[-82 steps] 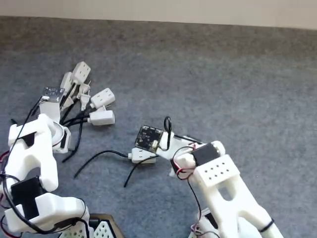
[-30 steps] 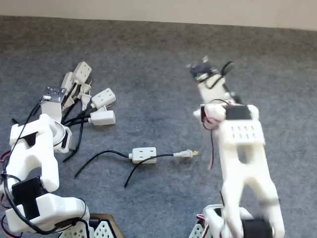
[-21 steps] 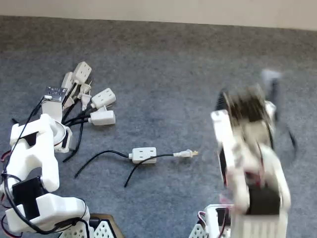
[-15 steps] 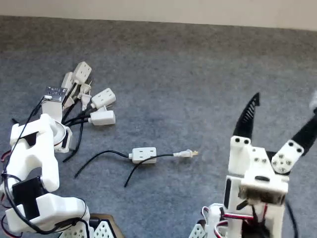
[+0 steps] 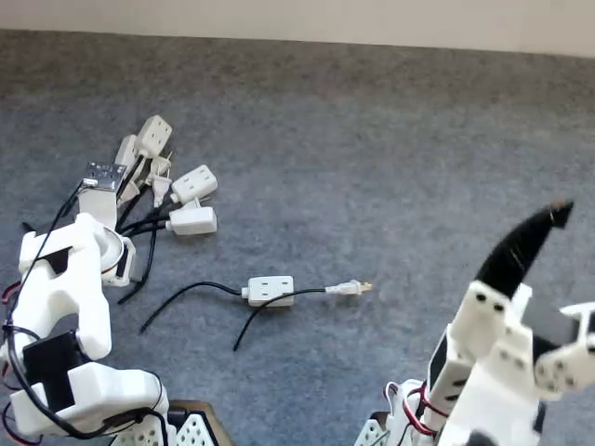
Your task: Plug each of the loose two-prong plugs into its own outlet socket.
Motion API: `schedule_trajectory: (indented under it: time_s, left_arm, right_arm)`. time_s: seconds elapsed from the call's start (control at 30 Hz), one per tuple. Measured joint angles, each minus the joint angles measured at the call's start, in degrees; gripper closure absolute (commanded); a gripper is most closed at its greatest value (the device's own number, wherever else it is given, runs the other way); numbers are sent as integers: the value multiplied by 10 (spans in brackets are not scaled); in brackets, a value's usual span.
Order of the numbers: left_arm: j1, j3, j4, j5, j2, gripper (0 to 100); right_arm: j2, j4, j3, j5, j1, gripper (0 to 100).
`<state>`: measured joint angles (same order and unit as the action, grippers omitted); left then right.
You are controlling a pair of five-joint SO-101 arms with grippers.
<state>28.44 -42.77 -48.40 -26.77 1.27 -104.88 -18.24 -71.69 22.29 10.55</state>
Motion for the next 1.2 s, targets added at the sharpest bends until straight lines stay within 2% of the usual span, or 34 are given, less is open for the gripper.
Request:
schedule_trajectory:
  time_s: [0.37, 0.67, 1.2]
  left_arm:
    - [0, 0, 0, 0, 0, 782]
    - [0, 0, 0, 0, 0, 783]
    - [0, 0, 0, 0, 0, 783]
  right_arm:
    - [-1, -411, -12, 1, 0, 627]
    - [0, -777, -237, 2, 0, 627]
    - [-1, -804, -240, 3, 0, 627]
